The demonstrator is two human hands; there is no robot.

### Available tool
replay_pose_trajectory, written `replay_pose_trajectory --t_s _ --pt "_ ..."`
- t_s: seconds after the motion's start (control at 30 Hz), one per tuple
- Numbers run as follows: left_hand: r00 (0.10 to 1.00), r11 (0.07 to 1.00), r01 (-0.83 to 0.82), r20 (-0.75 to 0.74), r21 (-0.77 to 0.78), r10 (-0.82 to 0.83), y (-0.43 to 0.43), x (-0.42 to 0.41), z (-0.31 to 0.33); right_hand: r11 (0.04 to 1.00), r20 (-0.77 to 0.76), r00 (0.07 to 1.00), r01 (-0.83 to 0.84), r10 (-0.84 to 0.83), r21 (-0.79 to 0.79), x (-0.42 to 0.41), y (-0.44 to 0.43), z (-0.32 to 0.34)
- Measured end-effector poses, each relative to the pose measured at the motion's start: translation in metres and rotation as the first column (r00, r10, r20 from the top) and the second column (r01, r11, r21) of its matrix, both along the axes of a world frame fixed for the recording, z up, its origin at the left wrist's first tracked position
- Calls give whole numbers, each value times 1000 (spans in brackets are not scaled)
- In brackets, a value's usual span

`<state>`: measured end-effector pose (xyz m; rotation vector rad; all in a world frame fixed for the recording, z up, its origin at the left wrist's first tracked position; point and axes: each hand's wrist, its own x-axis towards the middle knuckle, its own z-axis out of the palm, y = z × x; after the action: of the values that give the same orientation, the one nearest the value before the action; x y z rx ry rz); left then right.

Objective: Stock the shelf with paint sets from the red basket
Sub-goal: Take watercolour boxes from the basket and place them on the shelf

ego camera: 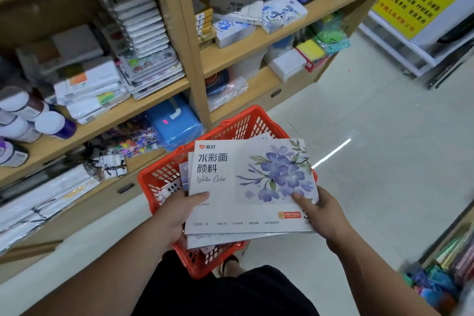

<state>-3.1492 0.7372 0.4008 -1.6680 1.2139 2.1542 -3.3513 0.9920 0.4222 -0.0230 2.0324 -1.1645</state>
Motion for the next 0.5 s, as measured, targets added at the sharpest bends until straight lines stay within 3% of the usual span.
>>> replay_pose_trajectory --t_s 0.3,0.5 --pt "960 924 -166 -270 -345 72 -32 16 127 962 -102 990 67 -97 -266 26 -36 65" --pt "864 849 -354 -485 -392 136 -91 81 218 885 -234 964 3 -125 -465 79 -109 143"
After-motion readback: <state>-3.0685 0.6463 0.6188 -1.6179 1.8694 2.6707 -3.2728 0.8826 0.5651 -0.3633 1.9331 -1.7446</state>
